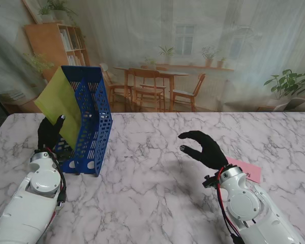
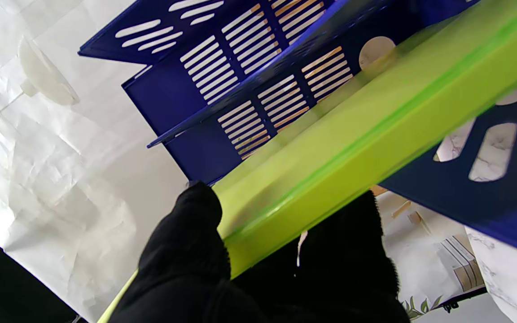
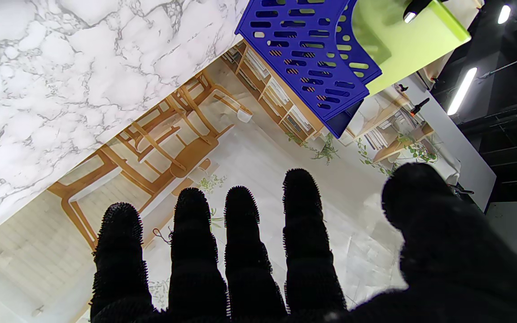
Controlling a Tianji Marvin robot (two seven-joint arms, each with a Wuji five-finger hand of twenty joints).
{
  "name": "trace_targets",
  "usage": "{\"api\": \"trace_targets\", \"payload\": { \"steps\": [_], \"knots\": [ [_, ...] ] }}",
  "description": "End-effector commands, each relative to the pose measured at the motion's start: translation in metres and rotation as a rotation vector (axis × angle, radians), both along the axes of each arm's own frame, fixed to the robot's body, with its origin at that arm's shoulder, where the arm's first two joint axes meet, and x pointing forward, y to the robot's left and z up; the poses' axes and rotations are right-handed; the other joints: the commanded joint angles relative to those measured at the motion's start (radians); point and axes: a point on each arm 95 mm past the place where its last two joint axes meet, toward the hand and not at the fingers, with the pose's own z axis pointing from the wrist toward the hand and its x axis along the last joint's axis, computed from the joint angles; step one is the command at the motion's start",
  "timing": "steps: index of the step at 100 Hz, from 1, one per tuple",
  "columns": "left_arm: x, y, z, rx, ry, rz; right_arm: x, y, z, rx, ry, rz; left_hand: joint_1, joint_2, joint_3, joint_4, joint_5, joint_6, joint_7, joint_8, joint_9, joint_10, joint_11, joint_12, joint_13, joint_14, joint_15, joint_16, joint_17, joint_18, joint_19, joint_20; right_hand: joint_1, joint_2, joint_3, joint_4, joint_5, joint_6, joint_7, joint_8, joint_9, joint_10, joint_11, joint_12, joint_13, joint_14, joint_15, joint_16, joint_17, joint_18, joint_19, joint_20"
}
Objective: Open the sliding file folder, put the receipt in and insert it into the document holder
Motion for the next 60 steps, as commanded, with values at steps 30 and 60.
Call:
{"api": "trace_targets", "payload": {
  "steps": [30,60],
  "knots": [
    [0.000,-0.008,0.011,-0.055,-0.104,-0.003,-0.001,0.001,-0.002,-0.002,0.012,-0.003,0.096,0.006,0.161,-0.033,0.060,-0.083,0.112,0.003,0.001,-0.058,0.172,-0.036,0.075,-0.007,0.046,-0.004,0.059,-0.064,0.046,0.020,-0.046,0.014,-0.016,-0.018,0.008,-0.019,-0.016,-0.001,0.014,0.001,0.007,0.007,0.016,0.003,0.009,-0.003,-0.017,-0.017,0.014,-0.007],
    [-0.005,-0.016,0.029,-0.082,-0.197,-0.025,-0.001,0.002,-0.002,-0.004,0.016,-0.006,0.096,0.013,0.157,-0.029,0.068,-0.093,0.147,0.005,-0.003,-0.061,0.181,-0.041,0.071,-0.010,0.051,-0.003,0.056,-0.066,0.047,0.020,-0.046,0.014,-0.017,-0.018,0.008,-0.020,-0.016,-0.001,0.017,0.001,0.008,0.007,0.016,0.003,0.009,-0.003,-0.016,-0.017,0.015,-0.007]
  ]
}}
